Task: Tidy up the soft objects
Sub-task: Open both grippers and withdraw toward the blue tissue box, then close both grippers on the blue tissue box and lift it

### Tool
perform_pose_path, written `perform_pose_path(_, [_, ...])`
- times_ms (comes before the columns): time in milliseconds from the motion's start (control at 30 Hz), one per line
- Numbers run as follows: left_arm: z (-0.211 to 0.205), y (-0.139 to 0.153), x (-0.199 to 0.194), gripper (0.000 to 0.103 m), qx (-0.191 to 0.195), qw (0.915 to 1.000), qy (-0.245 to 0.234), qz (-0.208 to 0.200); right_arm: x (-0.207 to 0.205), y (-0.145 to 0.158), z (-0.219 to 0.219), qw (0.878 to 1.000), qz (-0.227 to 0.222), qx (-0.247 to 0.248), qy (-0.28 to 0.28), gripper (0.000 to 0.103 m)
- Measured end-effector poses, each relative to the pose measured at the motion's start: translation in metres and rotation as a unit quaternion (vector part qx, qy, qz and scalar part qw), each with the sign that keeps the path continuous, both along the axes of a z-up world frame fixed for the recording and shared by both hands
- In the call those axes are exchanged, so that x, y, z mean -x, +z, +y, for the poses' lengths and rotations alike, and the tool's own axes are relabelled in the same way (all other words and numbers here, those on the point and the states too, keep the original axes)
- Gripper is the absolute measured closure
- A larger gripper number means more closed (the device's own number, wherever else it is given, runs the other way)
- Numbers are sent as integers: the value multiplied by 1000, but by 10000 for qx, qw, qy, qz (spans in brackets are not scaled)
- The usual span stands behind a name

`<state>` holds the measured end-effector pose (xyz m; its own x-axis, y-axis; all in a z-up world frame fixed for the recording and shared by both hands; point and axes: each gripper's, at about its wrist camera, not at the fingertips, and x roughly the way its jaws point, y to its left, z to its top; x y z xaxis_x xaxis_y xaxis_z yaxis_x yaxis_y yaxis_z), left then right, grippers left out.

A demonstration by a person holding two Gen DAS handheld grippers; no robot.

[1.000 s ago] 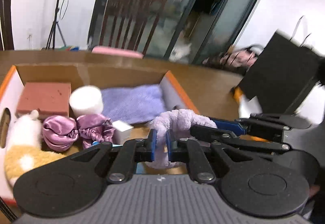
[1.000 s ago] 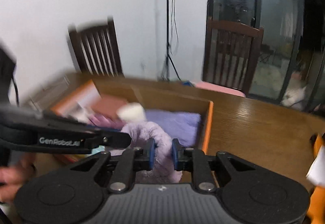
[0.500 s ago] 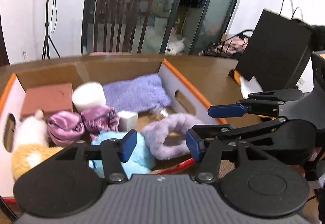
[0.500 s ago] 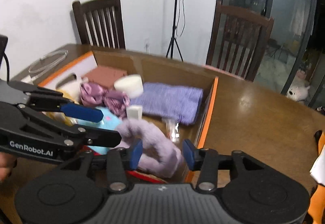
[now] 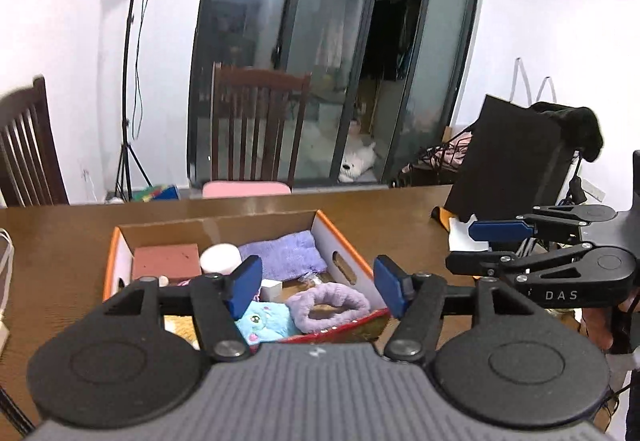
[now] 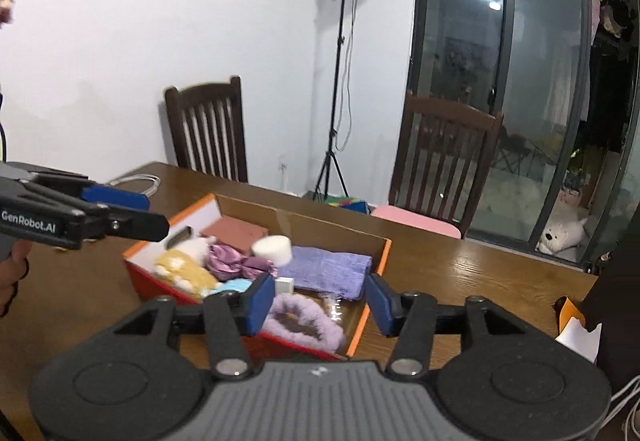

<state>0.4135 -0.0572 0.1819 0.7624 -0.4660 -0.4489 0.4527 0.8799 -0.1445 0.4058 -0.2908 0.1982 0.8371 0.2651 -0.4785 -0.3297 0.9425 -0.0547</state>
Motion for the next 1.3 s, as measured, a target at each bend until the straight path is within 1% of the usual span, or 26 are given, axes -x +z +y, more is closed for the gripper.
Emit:
perform_pose_path(33, [-1,3,9,36,-20,10000,15,-72,8,3,0,10000,-41,-31,12,51])
perform_pose_path(100, [-1,6,31,30,-64,9996,120,-231,25,4,-1,9998,-121,-121,62,49])
perform_pose_path(167, [0,-1,55,25,-60,9988,286,-382,42,-1,-3,9994,-187,-244,133,47])
perform_pose_path(200, [-1,-7,66,24,-50,9987,317,-387,53,-7,-5,9991,-203,-319,176,45])
perform_pose_path(333, [-6,-31,103,24,46,9995,310,-92,88,-36,-15,9980,-41,-570,256,43])
perform_pose_path(433, [-6,-50,133,20,251,9990,361,-24,115,-57,-21,9979,21,-616,201,41])
perform_pose_path(500, [-5,-66,147,16,340,9982,484,54,133,-73,-26,9973,69,-705,194,38])
perform_pose_path(567, [-5,-83,159,16,341,9969,625,327,148,-89,-32,9964,132,-810,212,36])
perform_pose_path(667, [-9,-107,164,16,420,9940,664,757,163,-109,-39,9959,244,-839,233,35])
perform_pose_path(767, [-19,-117,155,17,401,9921,697,966,160,-117,-49,9948,300,-964,159,36])
perform_pose_path(833, [-31,-119,146,20,361,9926,621,979,148,-120,-58,9925,315,-1174,81,36])
perform_pose_path(967, [-59,-129,120,34,557,9914,389,1121,111,-130,-74,9864,410,-1590,-46,38])
perform_pose_path(1033, [-71,-136,103,40,637,9900,312,1220,84,-137,-77,9844,497,-1683,-80,42])
perform_pose_path(1100, [-84,-144,82,50,721,9881,195,1346,55,-147,-81,9811,697,-1799,-147,50])
perform_pose_path(1167, [-93,-154,62,55,789,9853,226,1501,30,-158,-83,9783,914,-1847,-205,57])
perform_pose_path(1200, [-96,-159,53,60,805,9838,261,1579,19,-163,-84,9765,1004,-1896,-211,58])
perform_pose_path(1233, [-97,-164,45,62,827,9823,297,1654,10,-168,-84,9740,1082,-1983,-189,58])
perform_pose_path(1300, [-98,-173,34,74,783,9801,363,1788,0,-179,-87,9644,1217,-2343,-143,59])
